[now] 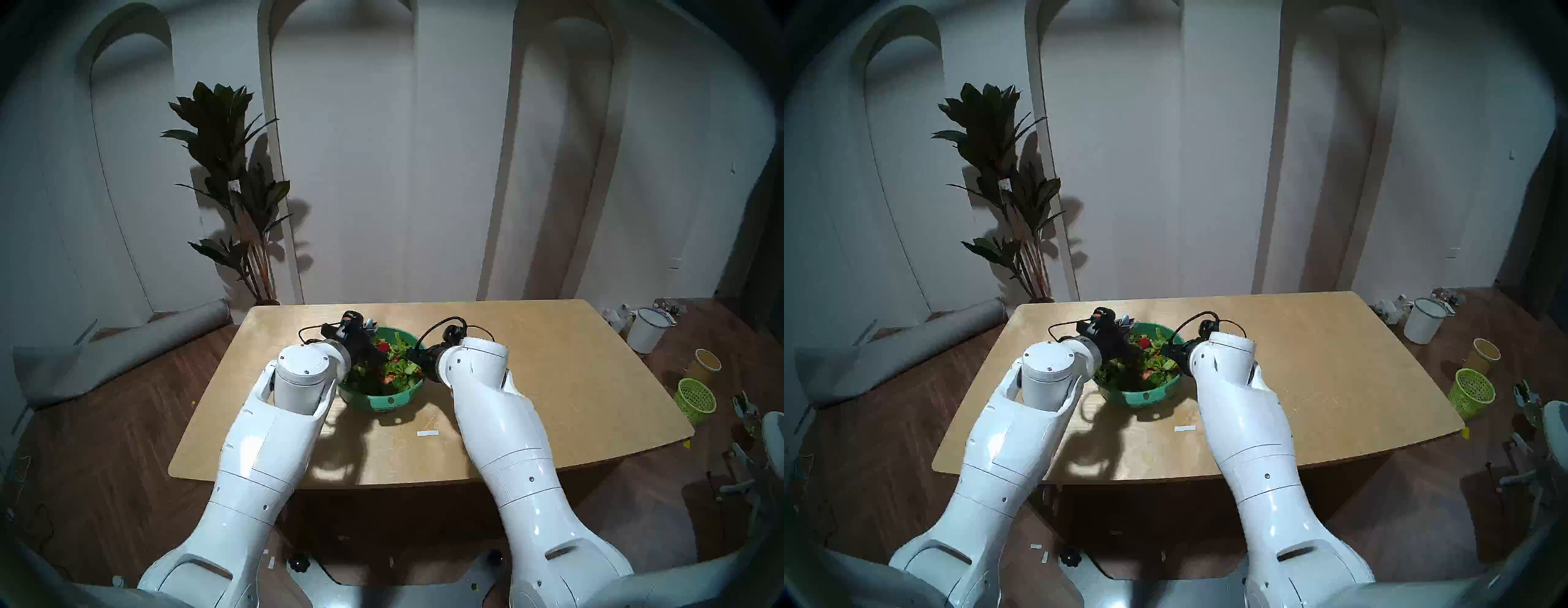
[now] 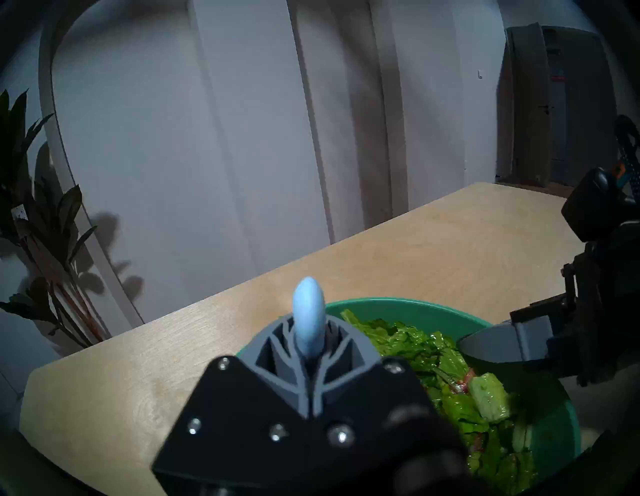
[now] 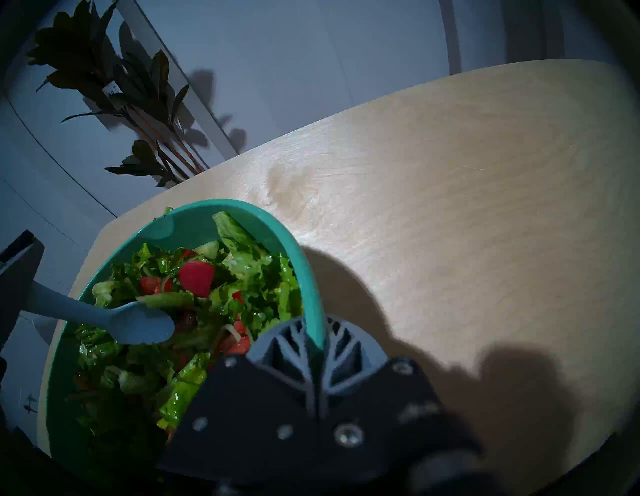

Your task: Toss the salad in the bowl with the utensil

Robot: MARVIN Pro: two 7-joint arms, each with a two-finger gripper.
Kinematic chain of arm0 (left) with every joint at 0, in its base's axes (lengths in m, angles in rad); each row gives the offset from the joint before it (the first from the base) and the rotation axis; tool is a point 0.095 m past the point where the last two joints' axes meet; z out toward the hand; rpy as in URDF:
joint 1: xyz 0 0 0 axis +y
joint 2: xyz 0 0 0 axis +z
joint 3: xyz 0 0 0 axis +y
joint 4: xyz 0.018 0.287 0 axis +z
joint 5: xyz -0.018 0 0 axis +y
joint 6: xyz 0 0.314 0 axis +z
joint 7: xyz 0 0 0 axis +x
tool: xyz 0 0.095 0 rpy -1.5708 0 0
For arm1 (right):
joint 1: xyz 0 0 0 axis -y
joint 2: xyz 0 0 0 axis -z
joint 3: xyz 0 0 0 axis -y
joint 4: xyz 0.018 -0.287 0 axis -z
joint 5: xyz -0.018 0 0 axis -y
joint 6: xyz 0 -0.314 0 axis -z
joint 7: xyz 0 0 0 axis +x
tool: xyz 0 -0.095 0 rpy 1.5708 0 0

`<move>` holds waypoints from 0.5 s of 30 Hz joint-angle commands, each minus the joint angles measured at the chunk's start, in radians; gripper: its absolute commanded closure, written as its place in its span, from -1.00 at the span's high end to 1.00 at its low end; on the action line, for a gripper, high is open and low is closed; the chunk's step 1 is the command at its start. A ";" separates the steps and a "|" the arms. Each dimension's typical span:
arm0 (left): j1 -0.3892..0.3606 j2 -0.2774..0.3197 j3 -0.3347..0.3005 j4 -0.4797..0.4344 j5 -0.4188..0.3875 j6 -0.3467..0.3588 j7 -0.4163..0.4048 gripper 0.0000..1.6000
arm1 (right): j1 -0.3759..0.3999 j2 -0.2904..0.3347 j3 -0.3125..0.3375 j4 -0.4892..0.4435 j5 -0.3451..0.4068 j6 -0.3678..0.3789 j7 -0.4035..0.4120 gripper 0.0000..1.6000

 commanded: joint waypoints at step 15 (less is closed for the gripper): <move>0.096 -0.010 -0.042 -0.271 -0.051 0.042 -0.014 -1.00 | 0.010 -0.004 0.001 -0.022 0.001 -0.001 0.000 -1.00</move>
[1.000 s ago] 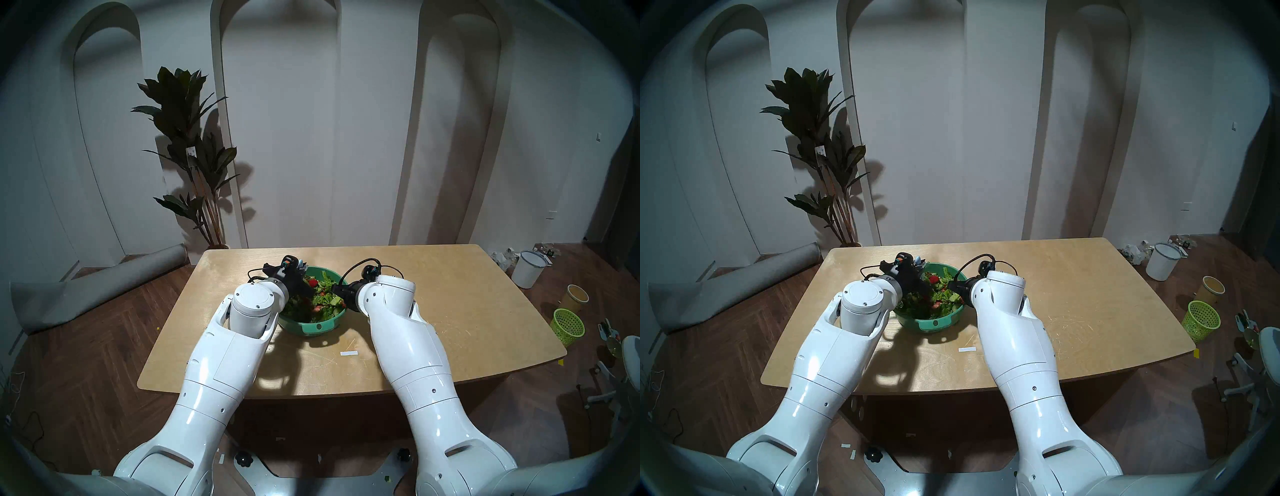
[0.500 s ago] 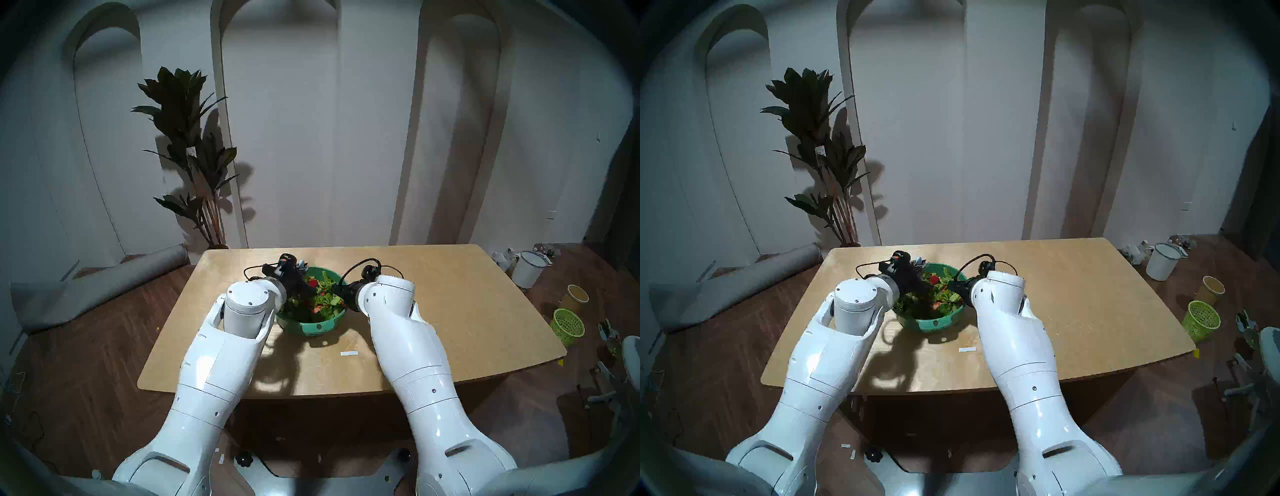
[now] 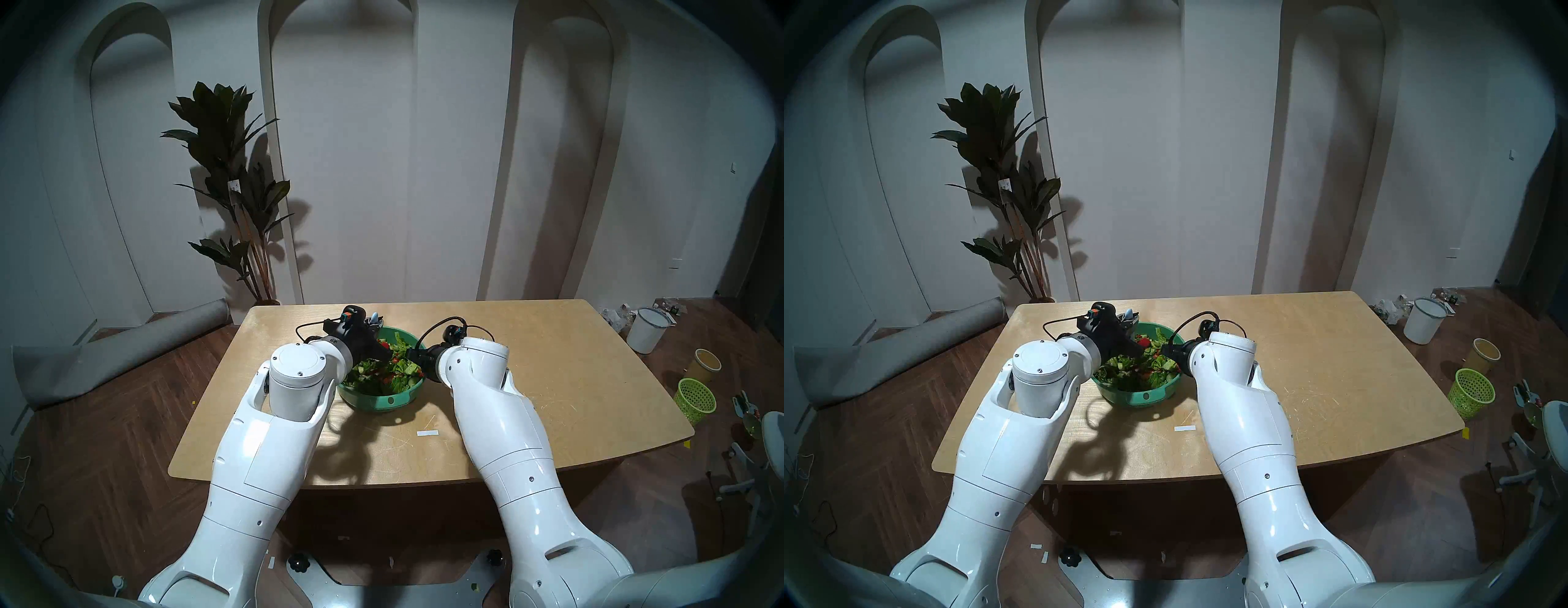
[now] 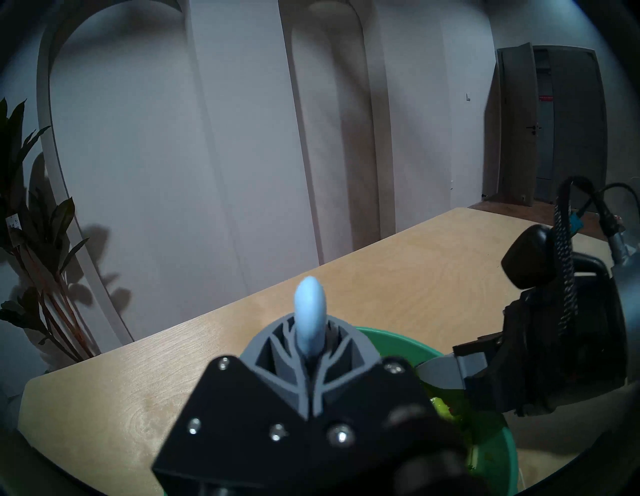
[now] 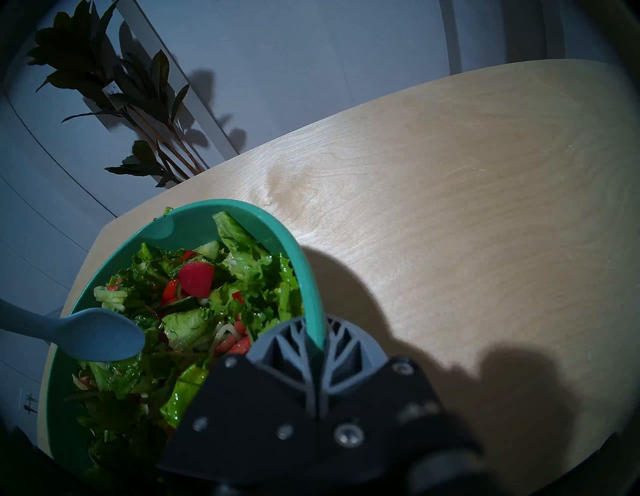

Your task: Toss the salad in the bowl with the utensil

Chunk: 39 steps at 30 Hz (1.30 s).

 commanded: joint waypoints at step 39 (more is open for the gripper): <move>0.082 -0.006 -0.119 -0.064 -0.087 -0.199 0.019 -1.00 | 0.001 -0.007 -0.003 -0.046 -0.003 0.012 -0.012 1.00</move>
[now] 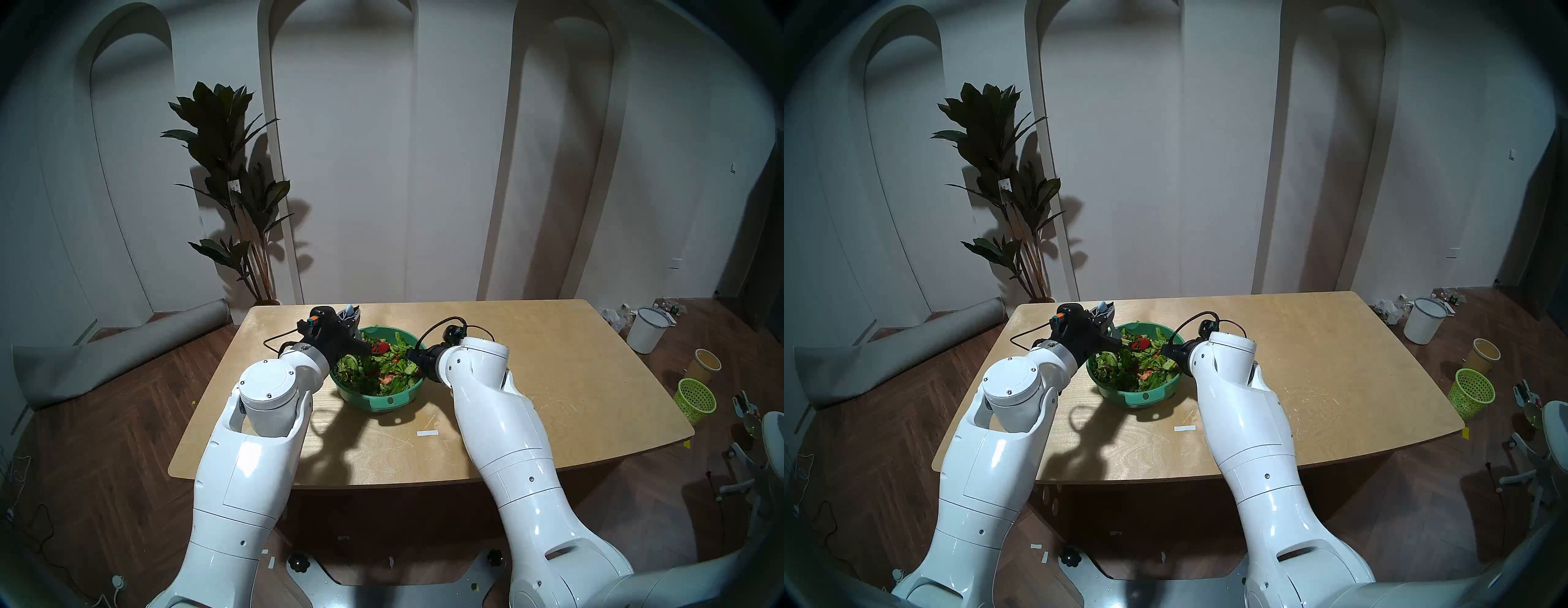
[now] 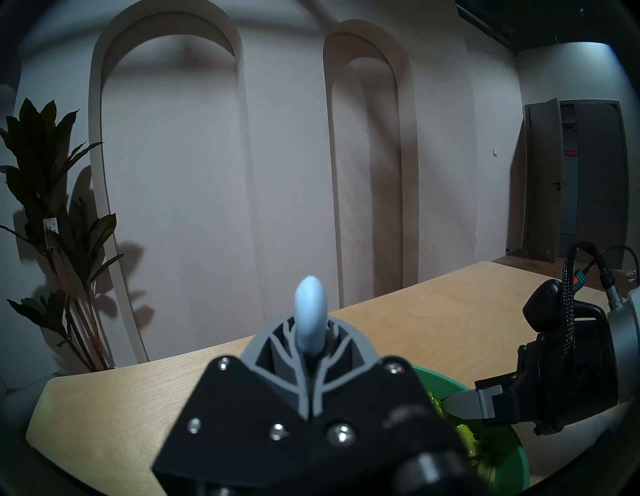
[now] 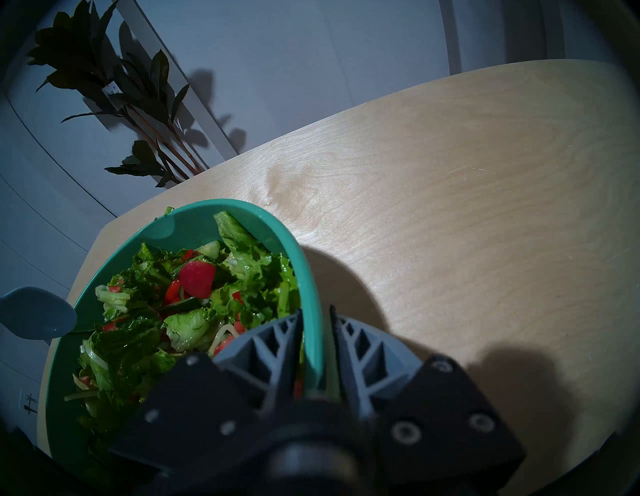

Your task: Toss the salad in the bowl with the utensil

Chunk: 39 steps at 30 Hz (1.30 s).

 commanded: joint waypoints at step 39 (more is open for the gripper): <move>-0.008 -0.025 -0.069 -0.005 -0.076 0.059 0.008 -1.00 | -0.174 0.264 0.222 -0.477 -0.060 -0.083 0.137 1.00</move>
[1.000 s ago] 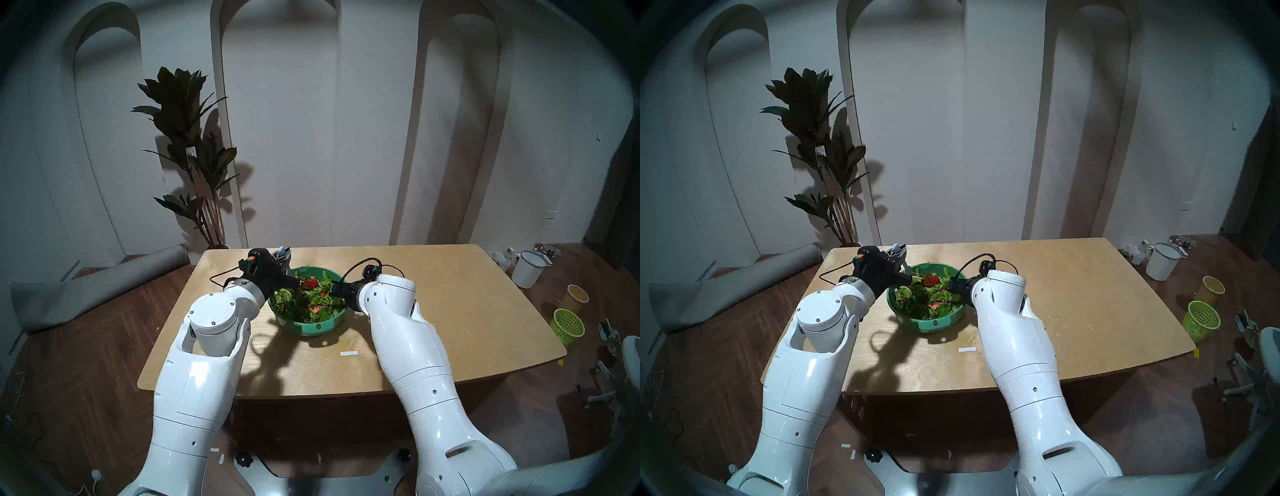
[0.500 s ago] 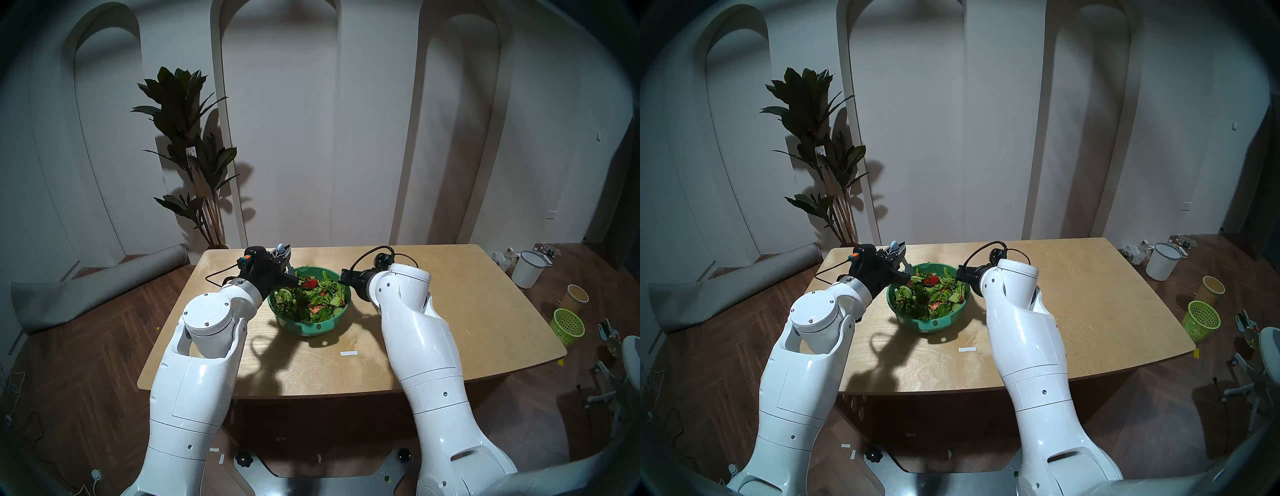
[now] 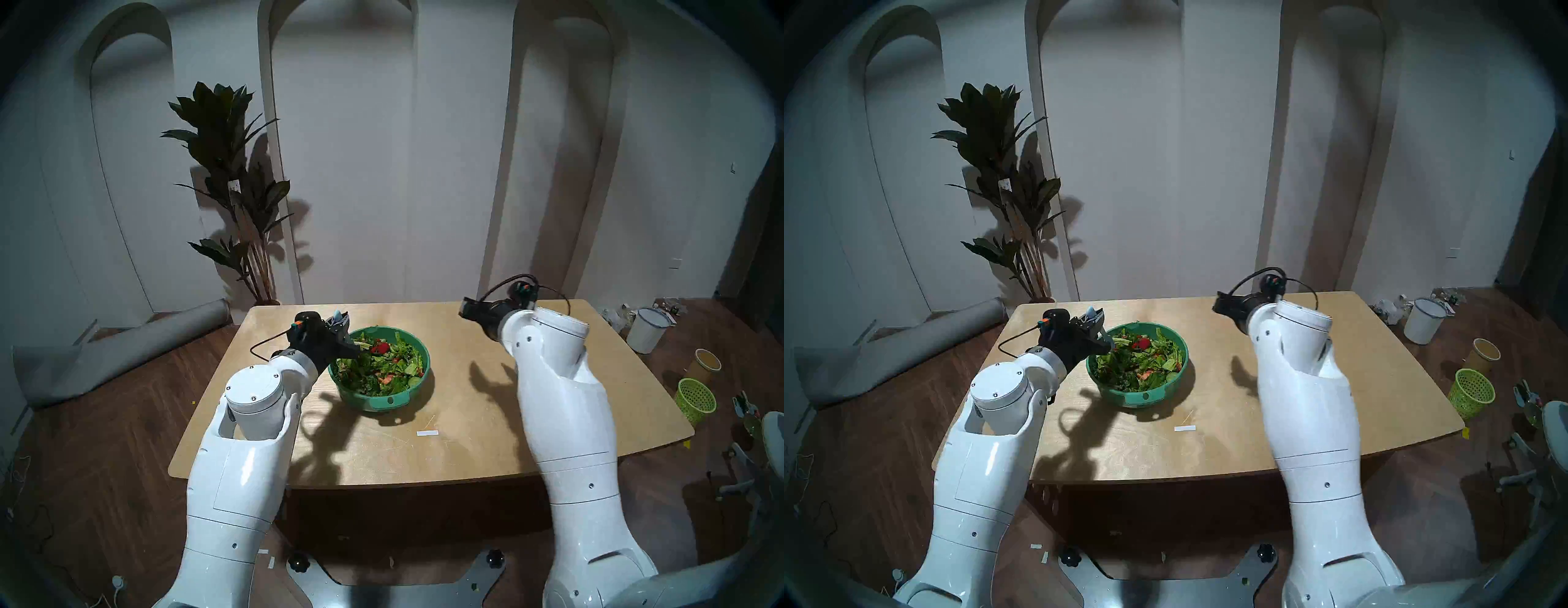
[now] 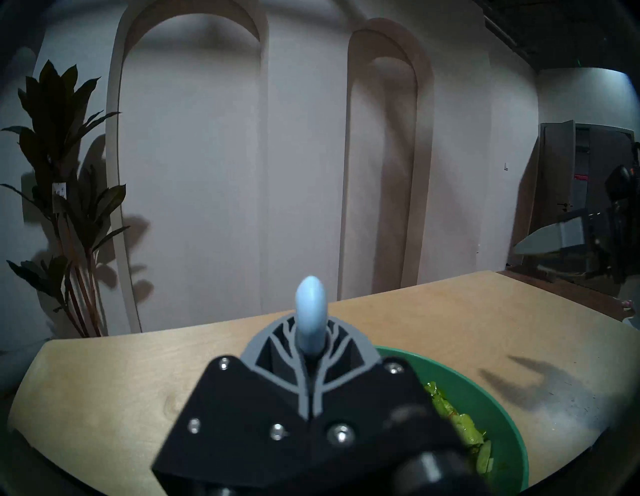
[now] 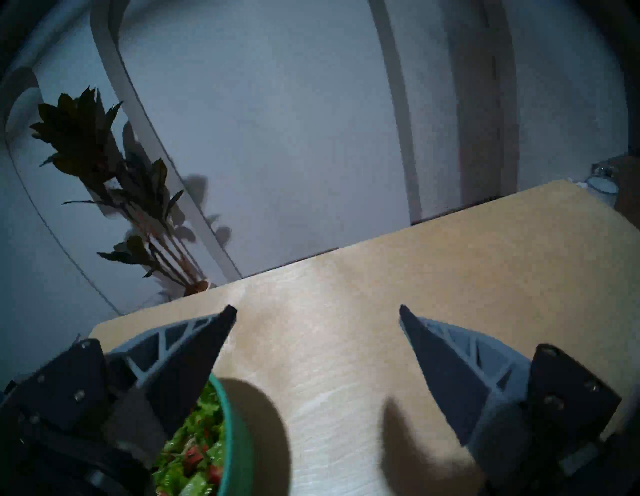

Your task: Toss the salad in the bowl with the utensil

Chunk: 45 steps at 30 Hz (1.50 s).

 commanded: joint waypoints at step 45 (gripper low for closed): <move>-0.040 0.039 -0.038 0.031 -0.045 0.097 -0.022 -1.00 | -0.208 0.065 0.172 0.017 -0.100 -0.726 0.485 1.00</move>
